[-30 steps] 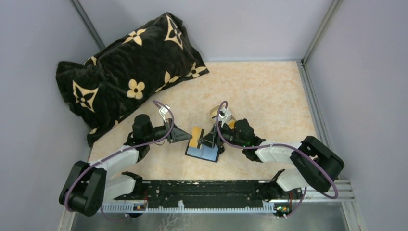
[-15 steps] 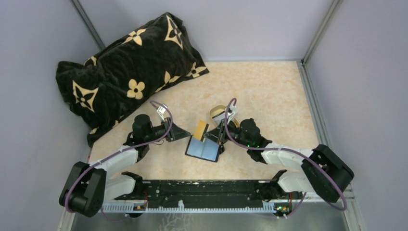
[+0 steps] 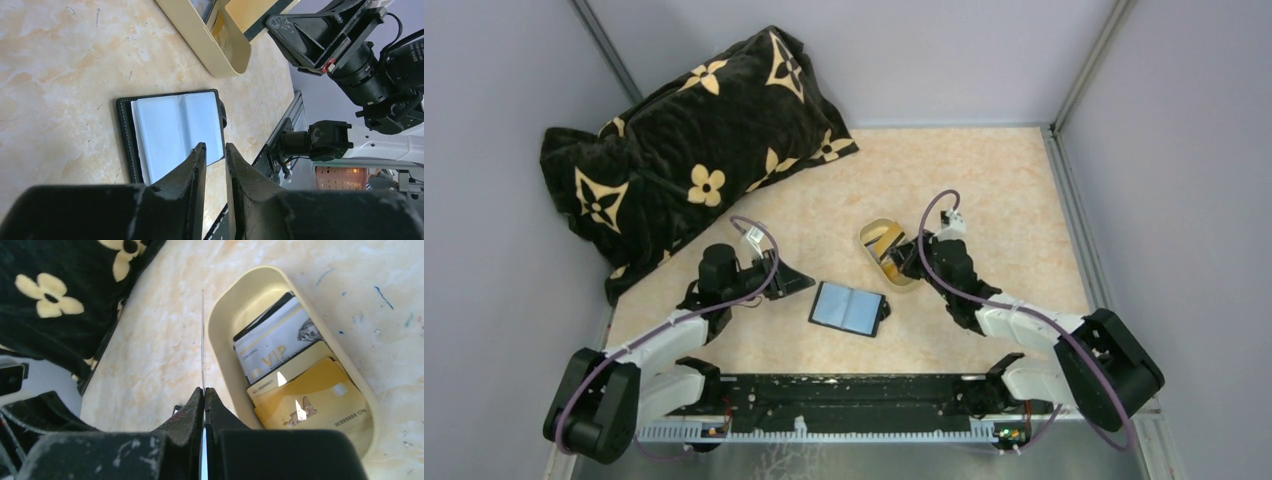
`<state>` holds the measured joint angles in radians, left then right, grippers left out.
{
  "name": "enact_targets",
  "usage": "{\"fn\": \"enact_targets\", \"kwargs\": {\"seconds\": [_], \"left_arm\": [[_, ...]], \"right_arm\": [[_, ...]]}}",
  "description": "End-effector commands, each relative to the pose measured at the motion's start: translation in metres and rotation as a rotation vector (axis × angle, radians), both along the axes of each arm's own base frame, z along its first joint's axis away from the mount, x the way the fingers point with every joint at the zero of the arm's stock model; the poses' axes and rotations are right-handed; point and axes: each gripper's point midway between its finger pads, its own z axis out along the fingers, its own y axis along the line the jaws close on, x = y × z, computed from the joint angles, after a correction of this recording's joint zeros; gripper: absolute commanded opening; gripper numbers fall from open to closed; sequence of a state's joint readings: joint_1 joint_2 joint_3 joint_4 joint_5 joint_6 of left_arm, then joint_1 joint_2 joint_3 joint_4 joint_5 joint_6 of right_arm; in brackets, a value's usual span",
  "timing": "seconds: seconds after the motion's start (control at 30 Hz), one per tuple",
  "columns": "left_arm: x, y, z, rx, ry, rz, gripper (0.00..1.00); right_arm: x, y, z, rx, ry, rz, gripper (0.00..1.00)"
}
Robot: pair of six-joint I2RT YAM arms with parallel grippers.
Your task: Take the credit cards out of the card holder
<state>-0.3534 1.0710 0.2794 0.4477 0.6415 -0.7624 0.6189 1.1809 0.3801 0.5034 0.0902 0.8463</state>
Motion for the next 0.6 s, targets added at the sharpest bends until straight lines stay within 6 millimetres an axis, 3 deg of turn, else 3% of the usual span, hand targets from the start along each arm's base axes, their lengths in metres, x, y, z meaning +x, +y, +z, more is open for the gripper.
{"fn": "enact_targets", "kwargs": {"seconds": [0.0, 0.2, 0.57], "left_arm": [[-0.004, 0.004, -0.005, 0.024, -0.021, 0.007, 0.27], [-0.004, 0.003, -0.006, 0.029, -0.023, 0.000, 0.27], [-0.006, 0.002, -0.009, 0.028, -0.008, -0.015, 0.27]], "right_arm": [[0.027, -0.008, 0.018, 0.035, -0.031, -0.111, 0.00], [0.037, -0.009, 0.001, 0.001, -0.017, -0.111, 0.00], [0.041, 0.009, -0.036, 0.055, 0.050, -0.014, 0.00]]}}
